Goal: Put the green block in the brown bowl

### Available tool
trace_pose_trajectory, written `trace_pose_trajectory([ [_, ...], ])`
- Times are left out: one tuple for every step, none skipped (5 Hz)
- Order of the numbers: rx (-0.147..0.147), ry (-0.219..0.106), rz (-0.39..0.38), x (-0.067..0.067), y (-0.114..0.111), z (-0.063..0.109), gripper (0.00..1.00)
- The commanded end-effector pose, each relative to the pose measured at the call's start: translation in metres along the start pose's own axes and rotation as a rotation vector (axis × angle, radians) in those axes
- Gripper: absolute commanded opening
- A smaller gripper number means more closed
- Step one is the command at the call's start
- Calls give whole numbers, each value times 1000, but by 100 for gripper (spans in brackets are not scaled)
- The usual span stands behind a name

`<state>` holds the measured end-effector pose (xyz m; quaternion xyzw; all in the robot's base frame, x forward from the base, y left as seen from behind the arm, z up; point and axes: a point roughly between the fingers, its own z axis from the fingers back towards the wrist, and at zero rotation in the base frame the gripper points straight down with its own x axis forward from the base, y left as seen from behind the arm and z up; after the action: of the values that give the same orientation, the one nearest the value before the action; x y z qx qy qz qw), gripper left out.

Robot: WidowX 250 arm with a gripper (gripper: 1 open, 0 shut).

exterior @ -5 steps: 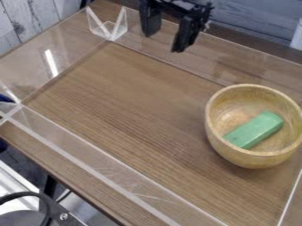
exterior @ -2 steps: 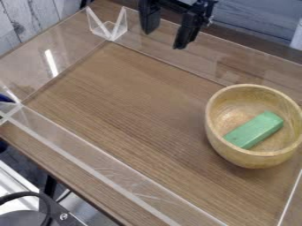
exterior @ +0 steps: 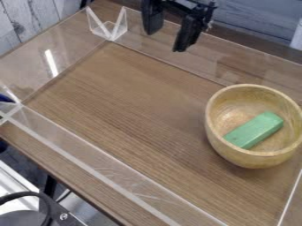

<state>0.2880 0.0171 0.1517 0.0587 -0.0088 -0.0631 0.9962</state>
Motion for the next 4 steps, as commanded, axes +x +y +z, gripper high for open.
trace_pose_trajectory([
  [44,-119,-49,1,12,20,100],
  [15,-134,-110,-12,12,29,100],
  [-17,-141,-193,-19,8,34,100],
  [-5,-86,-165,-7,-5,24,100],
])
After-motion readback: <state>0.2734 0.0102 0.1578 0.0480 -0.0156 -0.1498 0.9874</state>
